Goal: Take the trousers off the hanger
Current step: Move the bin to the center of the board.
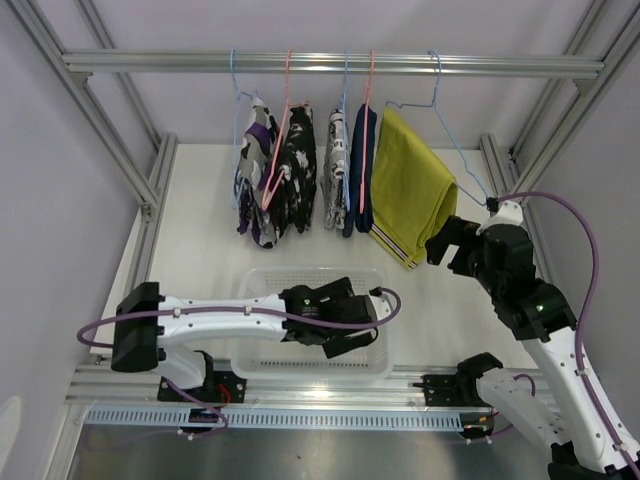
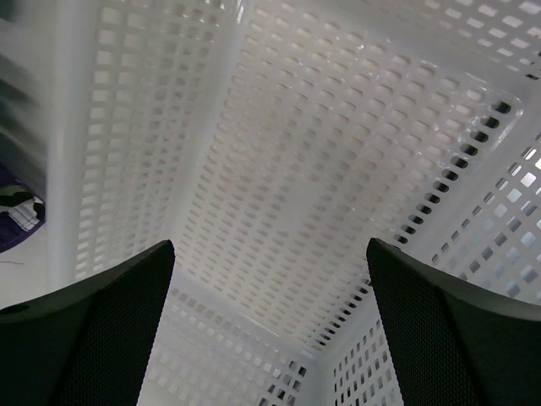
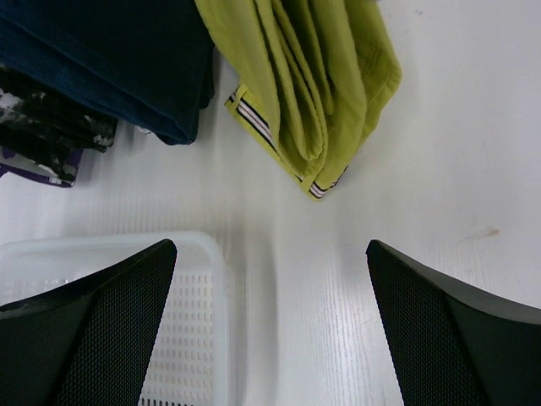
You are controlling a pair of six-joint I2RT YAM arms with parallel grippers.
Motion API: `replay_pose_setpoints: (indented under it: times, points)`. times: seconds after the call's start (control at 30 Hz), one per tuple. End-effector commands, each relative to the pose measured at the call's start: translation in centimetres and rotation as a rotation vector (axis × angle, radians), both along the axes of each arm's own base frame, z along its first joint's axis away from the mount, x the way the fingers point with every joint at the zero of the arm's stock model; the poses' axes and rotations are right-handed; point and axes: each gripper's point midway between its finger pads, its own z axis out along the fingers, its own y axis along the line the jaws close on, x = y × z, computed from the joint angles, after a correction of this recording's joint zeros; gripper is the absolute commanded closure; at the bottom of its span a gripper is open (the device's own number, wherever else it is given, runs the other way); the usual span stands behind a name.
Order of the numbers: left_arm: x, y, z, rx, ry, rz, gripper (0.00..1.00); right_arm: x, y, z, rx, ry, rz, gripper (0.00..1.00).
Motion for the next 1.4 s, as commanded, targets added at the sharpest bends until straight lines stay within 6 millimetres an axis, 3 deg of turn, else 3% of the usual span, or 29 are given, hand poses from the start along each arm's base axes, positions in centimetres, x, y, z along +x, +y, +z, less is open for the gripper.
replay_pose_setpoints:
  times: [0.0, 0.07, 0.23, 0.4, 0.57, 0.8, 1.0, 1.13, 1.23, 1.27, 1.33, 1.37]
  points:
    - [0.7, -0.7, 5.3, -0.13, -0.042, 0.03, 0.01, 0.3, -1.8, 0.4, -0.085, 0.024, -0.065, 0.0]
    - [0.0, -0.8, 6.4, -0.156, -0.014, 0.007, 0.01, 0.2, -2.2, 0.3, -0.101, 0.034, -0.079, 0.0]
    - [-4.3, -1.4, 6.9, -0.197, 0.106, -0.191, 0.01, -0.4, -2.8, 0.5, -0.108, 0.023, -0.086, 0.01]
    - [-8.6, -1.4, 5.4, -0.169, 0.201, -0.317, 0.01, -0.5, -3.0, -0.4, -0.121, 0.051, -0.09, 0.01]
    - [-11.2, -1.1, 3.6, -0.122, 0.262, -0.391, 0.01, -0.6, -2.9, -0.8, -0.115, 0.061, -0.084, 0.01]
    - [-11.7, -0.2, -0.4, 0.002, 0.261, -0.387, 0.01, -0.9, -2.9, -0.8, -0.105, 0.054, -0.081, 0.01]
    - [-10.2, -0.2, -3.4, 0.108, 0.192, -0.324, 0.01, -1.3, -2.7, -0.4, -0.087, 0.031, -0.064, 0.01]
    - [-9.1, -0.4, -4.3, 0.138, 0.144, -0.284, 0.01, -1.4, -2.6, -0.3, -0.084, 0.024, -0.054, 0.01]
    - [-8.2, -0.6, -4.5, 0.123, 0.143, -0.239, 0.2, -1.4, -2.4, -0.4, -0.079, 0.024, -0.048, 0.01]
    - [-8.0, -0.5, -4.7, 0.124, 0.142, -0.226, 0.33, -1.4, -2.3, -0.5, -0.076, 0.025, -0.044, 0.0]
    - [-7.2, -0.4, -4.7, 0.115, 0.137, -0.19, 0.45, -1.5, -2.2, -0.5, -0.071, 0.02, -0.037, 0.0]
    - [-6.6, -0.2, -4.7, 0.118, 0.12, -0.173, 0.55, -1.4, -2.2, -0.5, -0.071, 0.02, -0.039, 0.01]
